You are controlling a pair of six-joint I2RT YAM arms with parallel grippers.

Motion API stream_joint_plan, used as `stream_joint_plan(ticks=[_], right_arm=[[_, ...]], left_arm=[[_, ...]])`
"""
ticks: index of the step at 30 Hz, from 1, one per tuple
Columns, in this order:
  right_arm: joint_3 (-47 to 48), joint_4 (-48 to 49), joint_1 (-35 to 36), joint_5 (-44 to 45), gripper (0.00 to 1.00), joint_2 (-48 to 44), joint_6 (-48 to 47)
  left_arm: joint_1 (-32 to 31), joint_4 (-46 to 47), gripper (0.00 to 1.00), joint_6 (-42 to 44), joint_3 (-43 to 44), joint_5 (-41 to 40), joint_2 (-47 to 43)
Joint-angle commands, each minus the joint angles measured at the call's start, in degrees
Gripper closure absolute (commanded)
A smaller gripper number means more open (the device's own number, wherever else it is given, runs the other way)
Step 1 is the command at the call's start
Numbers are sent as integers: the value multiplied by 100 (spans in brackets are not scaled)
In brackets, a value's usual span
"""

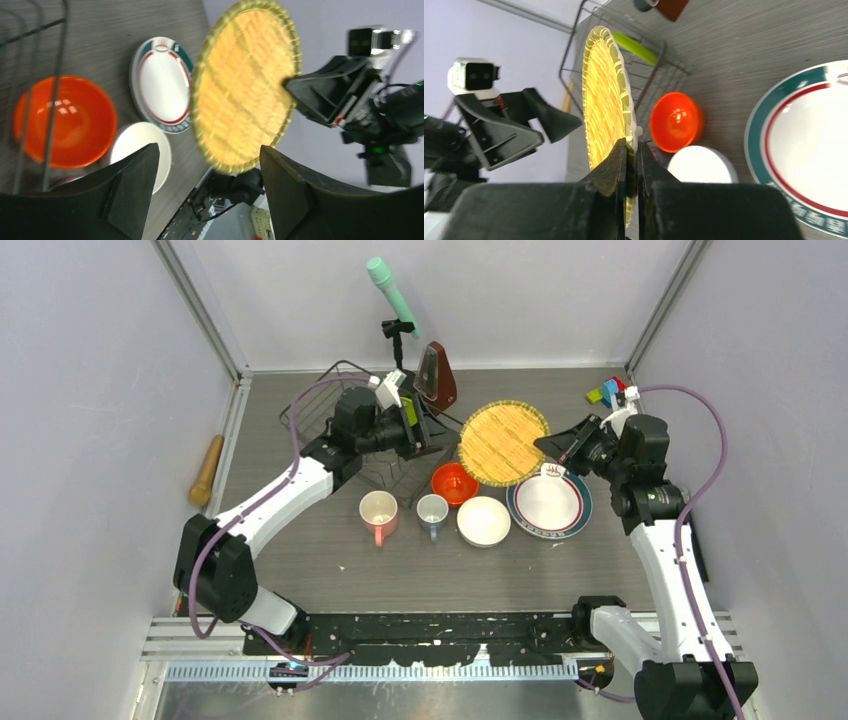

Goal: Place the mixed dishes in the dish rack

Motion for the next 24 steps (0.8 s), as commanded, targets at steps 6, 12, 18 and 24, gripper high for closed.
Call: stream_joint_plan(ticks=[6,12,18,24], right_arm=[[1533,-560,806,2030,100,356,-1755],[2330,-340,2033,2858,100,1230,-2840],[2789,479,2953,3466,100,2091,-4002],[3410,871,3401,3354,100,3010,-5106]], left_arm=[[991,-2483,8,1552,-99,-1225,-1371],[1425,-3536,0,1907,-304,-2477,-1862],[1858,-3968,0,1787,-311,-2760,-1779],[1911,-4068,0,1812,-263,-2677,-1810]])
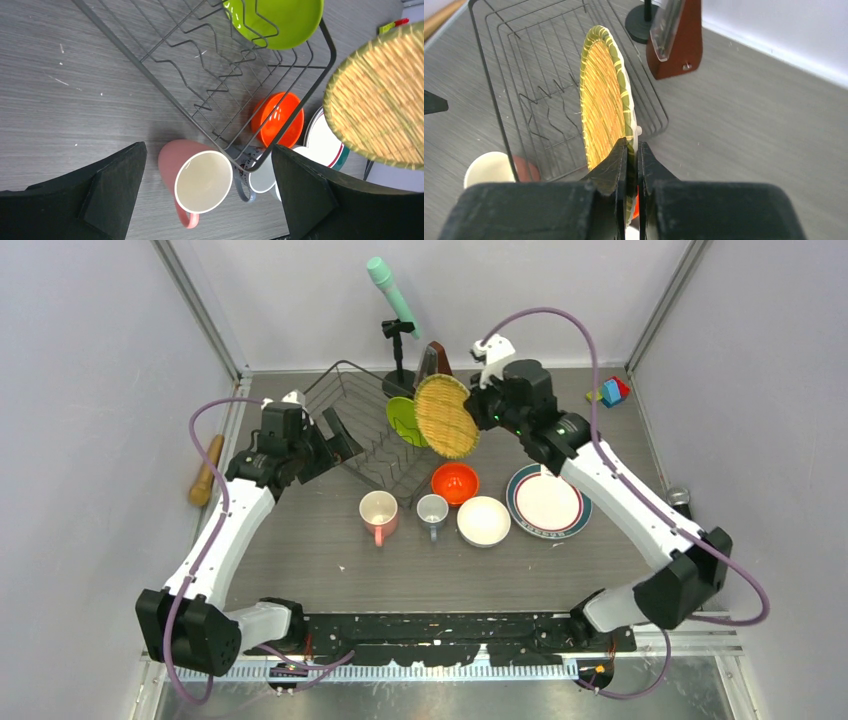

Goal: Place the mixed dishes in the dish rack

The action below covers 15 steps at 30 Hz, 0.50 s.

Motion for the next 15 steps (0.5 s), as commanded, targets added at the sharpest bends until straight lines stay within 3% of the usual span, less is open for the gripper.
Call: stream_joint_plan(ticks=[1,15], right_arm=[[733,1041,214,104,100,481,-1085],[1304,2204,648,268,100,1871,-2780]], left_arm=[[21,-146,0,102,52,-90,-84],[23,23,2,-60,-162,-386,-305]])
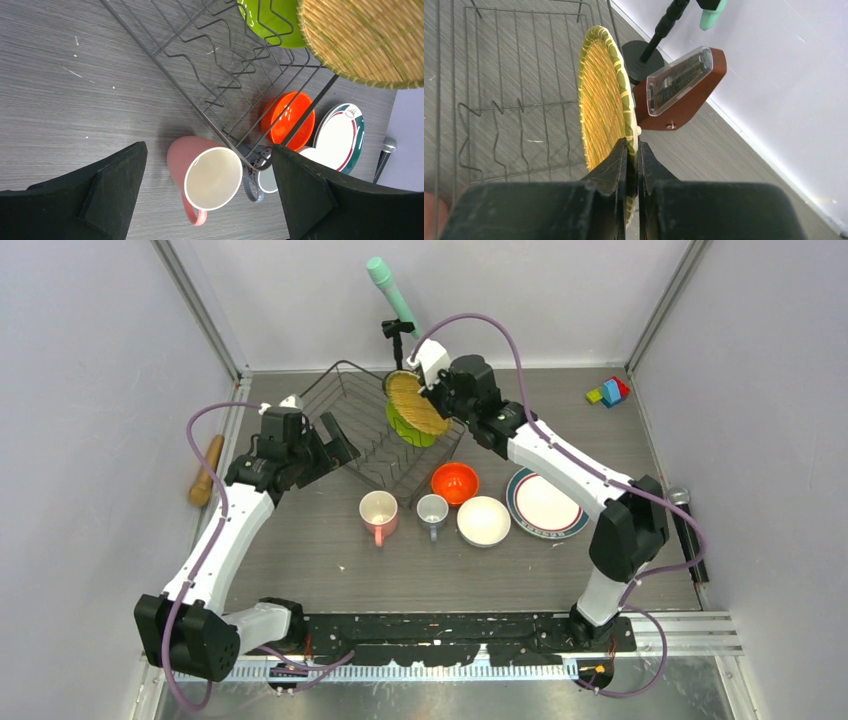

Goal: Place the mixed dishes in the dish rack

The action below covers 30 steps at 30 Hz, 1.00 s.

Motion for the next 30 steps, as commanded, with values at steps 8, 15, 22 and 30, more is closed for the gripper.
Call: stream_joint_plan(ticks=[8,15,22,30], right_arm=[[578,1244,304,243,100,530,-905],[408,1440,446,484,100,707,-896],[128,1568,584,694,100,792,-829],[-130,1969,761,1358,100,1096,-664]], left_arm=[[23,133,3,-80,-20,-210,-174],[22,143,3,-62,-31,-212,-148],[19,202,3,-88,-35,-121,-72],[23,235,4,-110,-7,-14,-6]])
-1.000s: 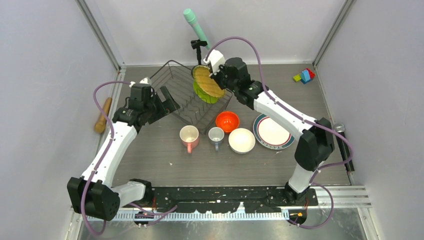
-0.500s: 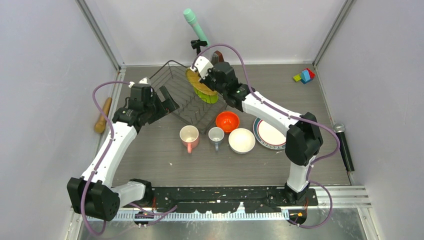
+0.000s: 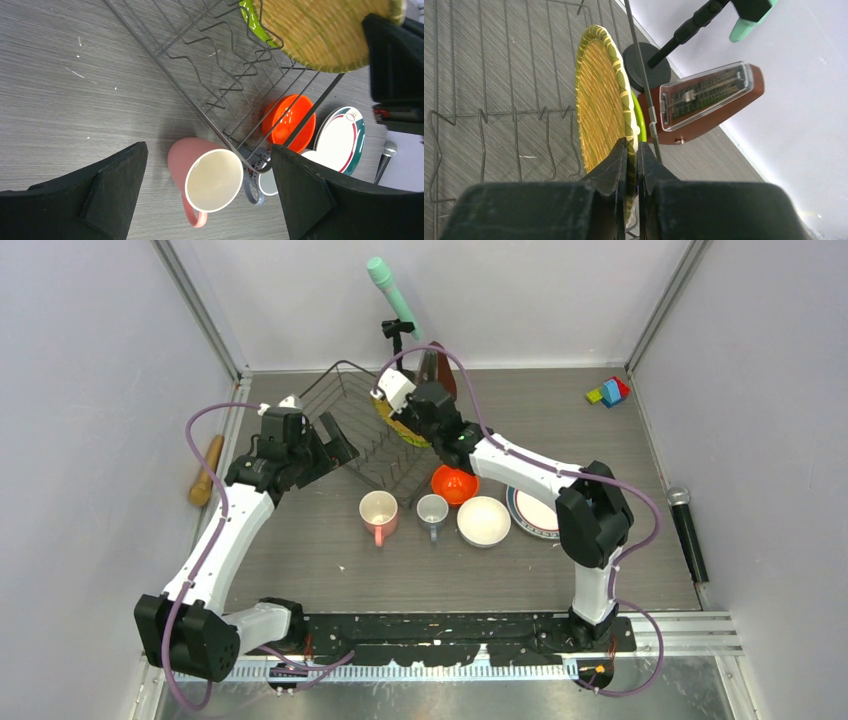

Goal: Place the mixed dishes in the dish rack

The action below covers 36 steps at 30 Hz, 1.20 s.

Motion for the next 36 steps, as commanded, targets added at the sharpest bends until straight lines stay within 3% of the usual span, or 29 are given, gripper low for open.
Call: stream_joint_plan(ticks=[1,5,7,11,16,21,28,36], right_arm=[[-10,781,140,574,100,151,137],[-75,850,175,671,98,216,426],[-114,847,180,725,69,200,572],[-195,804,167,840,46,61,860],[-194,499,159,853,29,-257,1229],[-288,109,139,729,22,-796,1587],[-1036,-584,-115,273,21,-1976,2597],[-2183,-1774,-1079,-56,22,-3692,4368]], left_arm=[[23,219,3,-73,15,85,-2],[19,223,3,-80,3,94,-30],[23,212,3,-86,-7,85,-62],[23,213,3,-92,-19,119,-121],[23,199,3,-106,-21,177,-132],[23,169,3,-115,-9,307,-159],[19,380,1,20,-27,1184,-49],[-280,764,4,220,-47,2032,76]])
